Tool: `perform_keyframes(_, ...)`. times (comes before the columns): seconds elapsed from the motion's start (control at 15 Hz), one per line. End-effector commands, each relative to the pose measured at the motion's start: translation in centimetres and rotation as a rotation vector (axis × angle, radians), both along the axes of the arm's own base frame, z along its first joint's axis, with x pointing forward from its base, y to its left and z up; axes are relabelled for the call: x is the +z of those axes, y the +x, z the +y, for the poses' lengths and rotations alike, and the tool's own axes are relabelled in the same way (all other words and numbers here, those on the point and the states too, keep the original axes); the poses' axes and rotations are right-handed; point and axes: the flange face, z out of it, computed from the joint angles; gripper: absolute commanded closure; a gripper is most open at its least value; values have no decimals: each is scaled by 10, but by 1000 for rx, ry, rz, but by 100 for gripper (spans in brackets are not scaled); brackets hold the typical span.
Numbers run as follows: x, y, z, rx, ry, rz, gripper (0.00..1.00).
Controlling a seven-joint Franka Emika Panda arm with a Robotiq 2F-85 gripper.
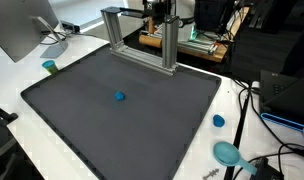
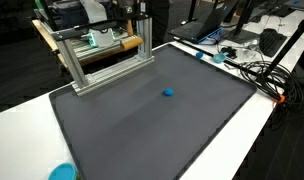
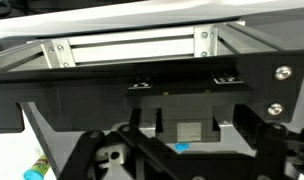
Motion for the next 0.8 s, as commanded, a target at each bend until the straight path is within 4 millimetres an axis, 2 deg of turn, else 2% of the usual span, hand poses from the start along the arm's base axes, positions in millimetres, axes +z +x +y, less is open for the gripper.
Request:
perform_keyframes(0.0, 6, 3, -2, 47, 47, 55, 30)
perform_keyframes(0.07, 7, 3, -3, 59, 53, 60, 33)
perform_keyframes(0.47, 9, 8, -3, 102, 86, 64, 76)
perform_keyframes(0.73, 8, 9, -7, 109, 107, 70, 79)
